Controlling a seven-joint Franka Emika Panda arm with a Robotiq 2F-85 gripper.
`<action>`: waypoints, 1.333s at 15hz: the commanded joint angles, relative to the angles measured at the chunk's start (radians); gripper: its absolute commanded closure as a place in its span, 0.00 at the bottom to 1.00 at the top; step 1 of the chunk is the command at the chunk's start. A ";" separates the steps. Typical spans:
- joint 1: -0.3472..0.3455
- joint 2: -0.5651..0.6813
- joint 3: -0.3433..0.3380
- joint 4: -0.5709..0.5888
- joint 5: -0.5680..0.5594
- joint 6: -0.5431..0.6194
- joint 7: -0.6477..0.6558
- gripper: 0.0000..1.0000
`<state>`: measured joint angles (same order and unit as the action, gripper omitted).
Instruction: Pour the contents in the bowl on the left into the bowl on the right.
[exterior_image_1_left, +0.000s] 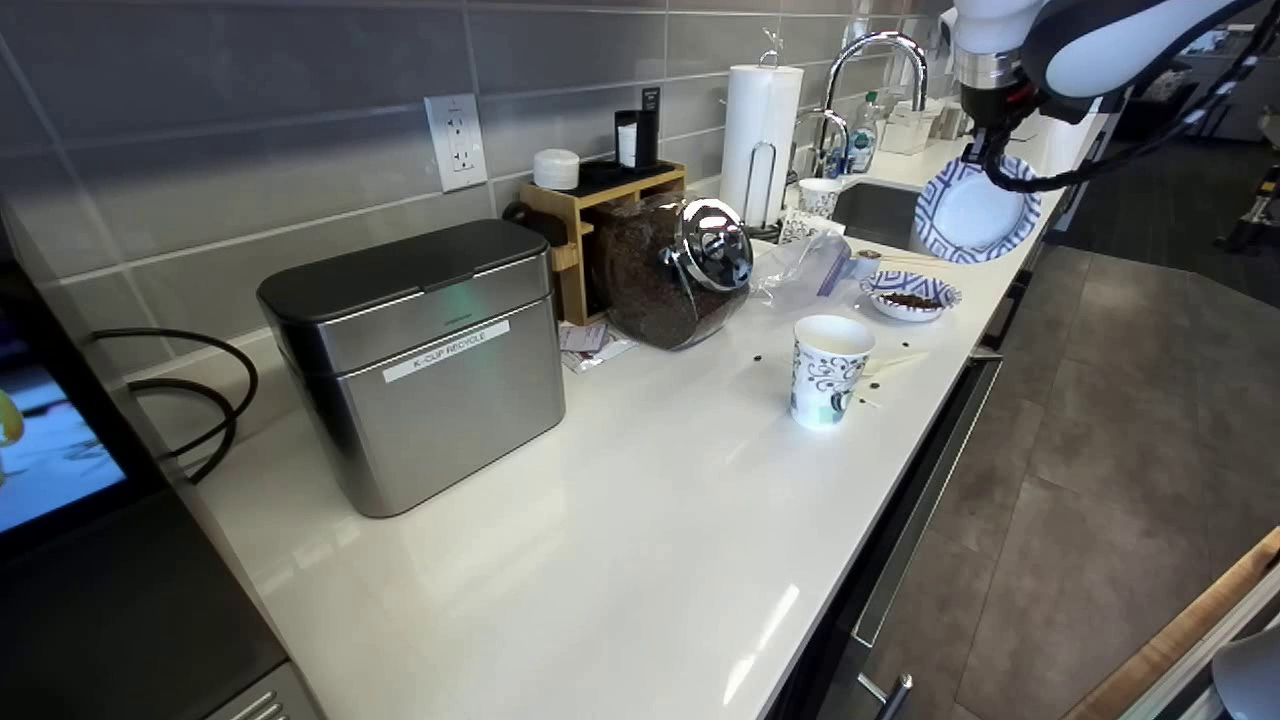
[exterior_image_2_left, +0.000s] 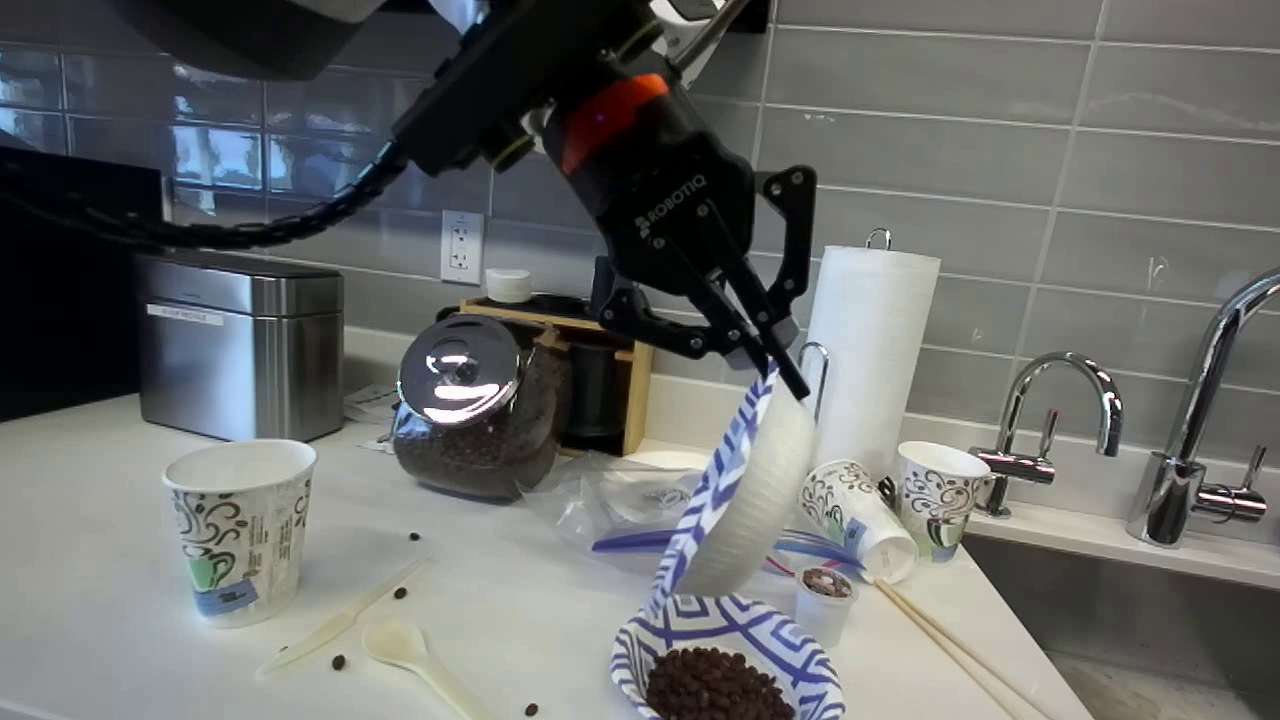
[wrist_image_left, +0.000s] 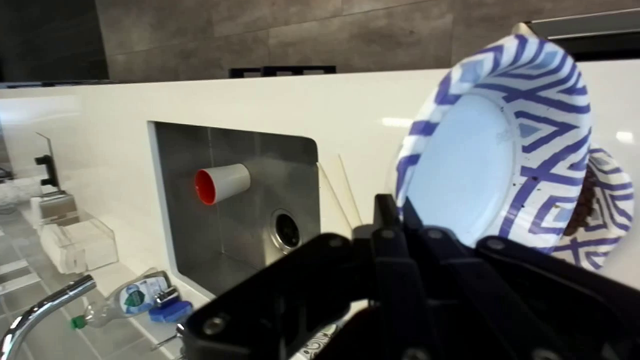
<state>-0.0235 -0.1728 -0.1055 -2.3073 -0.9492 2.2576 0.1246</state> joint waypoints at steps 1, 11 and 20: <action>-0.014 0.029 -0.021 0.009 0.183 0.081 -0.156 0.99; -0.032 0.120 -0.022 0.060 0.605 0.104 -0.470 0.99; -0.032 0.196 -0.001 0.115 0.887 0.065 -0.683 0.99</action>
<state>-0.0474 -0.0156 -0.1191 -2.2242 -0.1710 2.3480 -0.4712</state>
